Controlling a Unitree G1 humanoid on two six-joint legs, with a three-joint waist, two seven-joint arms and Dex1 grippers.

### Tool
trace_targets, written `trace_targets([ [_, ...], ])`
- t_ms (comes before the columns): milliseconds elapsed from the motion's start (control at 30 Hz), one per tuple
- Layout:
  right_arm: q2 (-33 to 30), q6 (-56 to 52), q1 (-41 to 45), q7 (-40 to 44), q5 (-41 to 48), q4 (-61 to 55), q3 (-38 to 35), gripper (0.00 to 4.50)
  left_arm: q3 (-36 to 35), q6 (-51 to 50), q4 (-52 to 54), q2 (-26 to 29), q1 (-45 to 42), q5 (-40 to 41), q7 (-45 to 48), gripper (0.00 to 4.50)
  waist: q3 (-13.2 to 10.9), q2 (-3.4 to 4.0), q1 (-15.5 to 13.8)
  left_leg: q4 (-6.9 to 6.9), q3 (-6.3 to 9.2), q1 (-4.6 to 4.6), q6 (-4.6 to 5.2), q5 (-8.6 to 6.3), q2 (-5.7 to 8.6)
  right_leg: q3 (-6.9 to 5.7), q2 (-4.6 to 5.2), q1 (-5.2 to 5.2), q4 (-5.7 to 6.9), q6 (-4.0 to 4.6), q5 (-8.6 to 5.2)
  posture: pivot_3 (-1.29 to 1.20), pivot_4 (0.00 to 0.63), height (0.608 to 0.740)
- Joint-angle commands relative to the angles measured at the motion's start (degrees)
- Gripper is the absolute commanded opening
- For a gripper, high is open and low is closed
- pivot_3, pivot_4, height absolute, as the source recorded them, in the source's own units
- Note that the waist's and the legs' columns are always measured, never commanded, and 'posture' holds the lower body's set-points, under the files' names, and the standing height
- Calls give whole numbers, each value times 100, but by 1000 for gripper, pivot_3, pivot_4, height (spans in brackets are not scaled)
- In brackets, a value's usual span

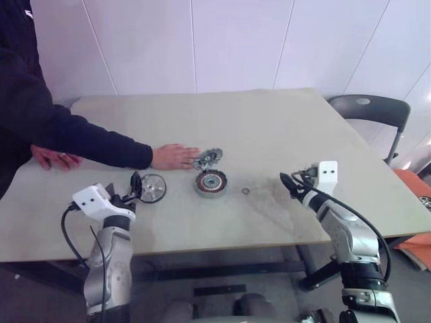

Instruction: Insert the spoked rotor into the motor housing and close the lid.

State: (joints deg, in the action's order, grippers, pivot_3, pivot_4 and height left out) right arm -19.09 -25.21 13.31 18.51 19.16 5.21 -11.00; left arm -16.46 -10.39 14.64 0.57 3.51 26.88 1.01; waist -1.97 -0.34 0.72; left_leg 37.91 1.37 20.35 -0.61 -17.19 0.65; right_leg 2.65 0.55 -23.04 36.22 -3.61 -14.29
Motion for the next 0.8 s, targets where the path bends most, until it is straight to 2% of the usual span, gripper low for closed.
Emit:
trace_targets([
  [33, -39, 93, 116, 32, -26, -168, -36, 3458, 42, 107, 64, -4, -141, -30, 34, 4480, 0, 0, 0, 0, 0, 0, 0, 0, 0, 0, 0, 0, 0, 0, 0, 0, 0, 740],
  [800, -7, 73, 145, 18, -48, -193, -26, 3458, 19, 132, 38, -26, -153, -42, 55, 4480, 0, 0, 0, 0, 0, 0, 0, 0, 0, 0, 0, 0, 0, -4, 3, 0, 0, 740],
])
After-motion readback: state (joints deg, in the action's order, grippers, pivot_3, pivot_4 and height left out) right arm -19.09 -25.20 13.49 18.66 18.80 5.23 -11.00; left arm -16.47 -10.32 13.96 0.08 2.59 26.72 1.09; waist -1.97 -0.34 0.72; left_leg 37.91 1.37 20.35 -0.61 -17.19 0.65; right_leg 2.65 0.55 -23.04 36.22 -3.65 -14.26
